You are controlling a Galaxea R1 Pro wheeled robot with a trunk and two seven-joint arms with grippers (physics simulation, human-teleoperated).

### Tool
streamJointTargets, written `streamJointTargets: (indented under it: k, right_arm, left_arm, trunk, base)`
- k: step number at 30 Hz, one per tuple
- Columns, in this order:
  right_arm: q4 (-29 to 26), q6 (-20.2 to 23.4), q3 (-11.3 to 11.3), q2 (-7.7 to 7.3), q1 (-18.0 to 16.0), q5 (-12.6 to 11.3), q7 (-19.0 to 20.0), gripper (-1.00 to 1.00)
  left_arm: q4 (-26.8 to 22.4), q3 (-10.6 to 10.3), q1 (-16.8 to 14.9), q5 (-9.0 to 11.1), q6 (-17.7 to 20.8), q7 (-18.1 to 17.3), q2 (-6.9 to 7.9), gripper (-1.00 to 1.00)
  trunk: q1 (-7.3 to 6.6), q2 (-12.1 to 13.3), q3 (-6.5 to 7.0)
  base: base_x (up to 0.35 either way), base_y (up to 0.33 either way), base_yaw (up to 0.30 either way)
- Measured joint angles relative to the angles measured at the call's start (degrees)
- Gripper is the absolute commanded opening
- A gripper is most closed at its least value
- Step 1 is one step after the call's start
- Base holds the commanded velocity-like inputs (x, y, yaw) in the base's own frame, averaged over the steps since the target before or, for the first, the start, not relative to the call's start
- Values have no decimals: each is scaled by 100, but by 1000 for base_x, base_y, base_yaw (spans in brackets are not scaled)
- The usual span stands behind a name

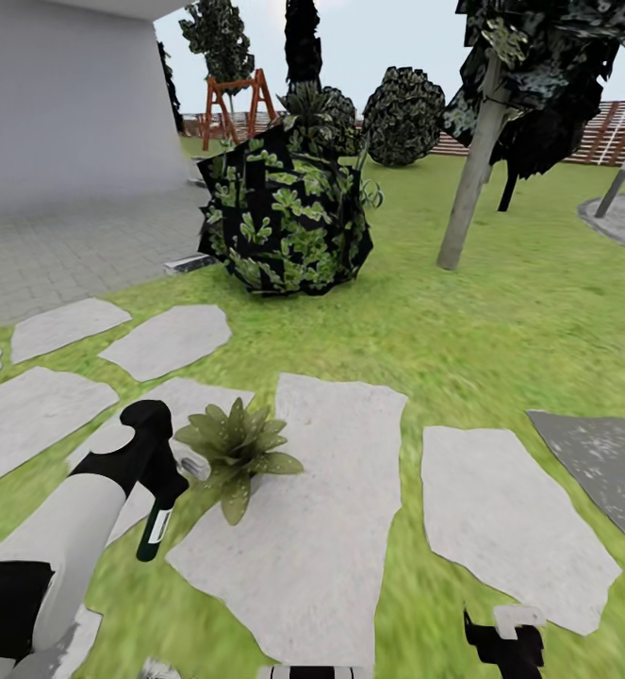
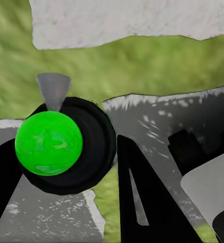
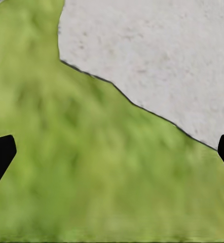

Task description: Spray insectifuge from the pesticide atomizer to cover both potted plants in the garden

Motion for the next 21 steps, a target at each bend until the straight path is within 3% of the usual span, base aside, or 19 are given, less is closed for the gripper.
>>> streamJointTargets:
  k: [6,14,18,21]
  right_arm:
    - [-6,0,0,-2,0,0,0,100]
    - [-9,0,-4,-9,-1,0,-3,100]
    - [-9,0,-3,-9,-1,0,-2,100]
    - [-9,0,0,-9,-1,0,-2,100]
  left_arm:
    - [0,-12,53,-7,0,2,-12,-100]
    - [7,6,97,-2,-19,2,125,-100]
    - [-44,32,139,26,43,1,-91,-100]
    - [-33,51,285,78,57,1,-161,-100]
  trunk:
    - [-2,0,0]
    - [-2,0,0]
    - [-2,0,0]
    - [-2,0,0]
  base:
    - [-25,284,-99]
    - [0,29,-2]
    - [0,0,0]
    - [0,0,0]
